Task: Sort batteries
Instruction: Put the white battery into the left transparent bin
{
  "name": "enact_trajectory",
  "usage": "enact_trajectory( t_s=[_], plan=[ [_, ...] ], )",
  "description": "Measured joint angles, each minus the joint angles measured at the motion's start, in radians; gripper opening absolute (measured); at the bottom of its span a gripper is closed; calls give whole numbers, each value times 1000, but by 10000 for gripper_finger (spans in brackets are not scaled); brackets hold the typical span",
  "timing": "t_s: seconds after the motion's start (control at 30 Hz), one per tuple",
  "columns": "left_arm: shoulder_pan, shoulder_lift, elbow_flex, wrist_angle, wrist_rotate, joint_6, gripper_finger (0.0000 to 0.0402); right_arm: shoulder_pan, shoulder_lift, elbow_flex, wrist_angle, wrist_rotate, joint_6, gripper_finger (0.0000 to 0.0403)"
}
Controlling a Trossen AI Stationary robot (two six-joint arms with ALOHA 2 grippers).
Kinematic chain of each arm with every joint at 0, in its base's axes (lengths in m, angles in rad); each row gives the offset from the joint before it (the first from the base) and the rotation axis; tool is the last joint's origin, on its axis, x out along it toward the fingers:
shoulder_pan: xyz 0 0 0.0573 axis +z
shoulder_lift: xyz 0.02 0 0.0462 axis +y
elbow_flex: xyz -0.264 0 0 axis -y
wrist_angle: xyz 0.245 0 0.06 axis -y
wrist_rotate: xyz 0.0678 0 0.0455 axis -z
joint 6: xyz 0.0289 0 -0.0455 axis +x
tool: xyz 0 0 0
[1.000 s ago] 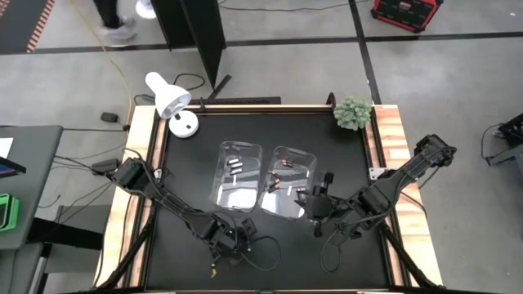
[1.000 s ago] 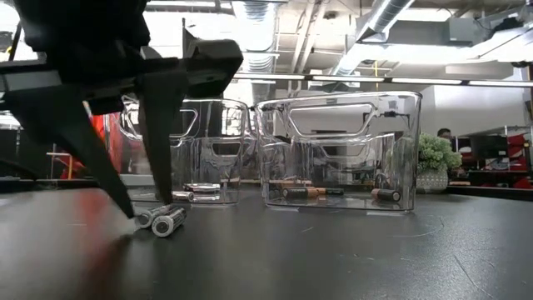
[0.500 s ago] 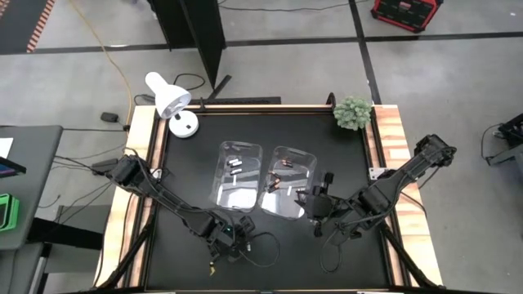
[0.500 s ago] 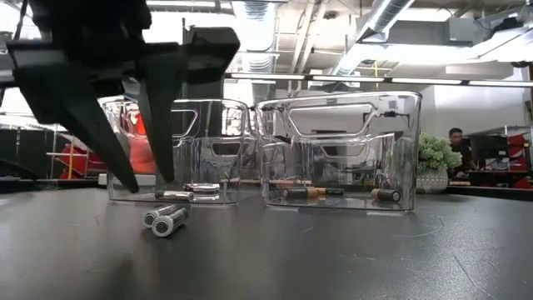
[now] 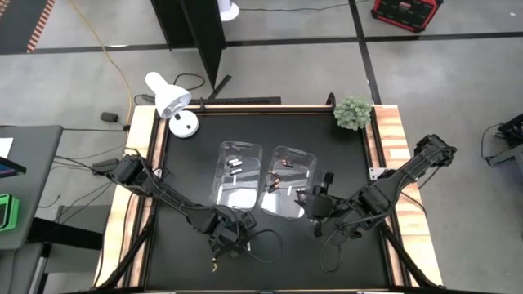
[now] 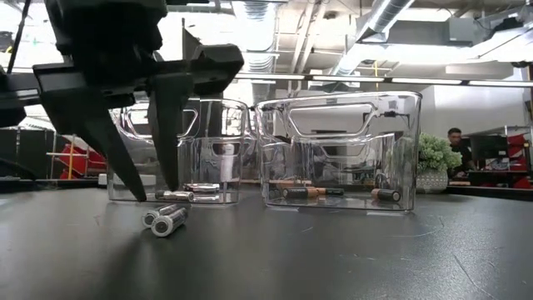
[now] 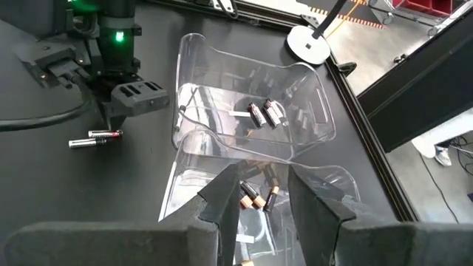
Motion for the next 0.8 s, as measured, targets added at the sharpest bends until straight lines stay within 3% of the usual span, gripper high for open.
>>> enact_trajectory(
  t_s=[0.37,0.8],
  plan=[
    [11,34,0,33,92,24,88,0,0,0,-1,0,-3,132],
    [11,61,3,7,97,1,87,-3,0,0,-1,0,-3,132]
  ],
)
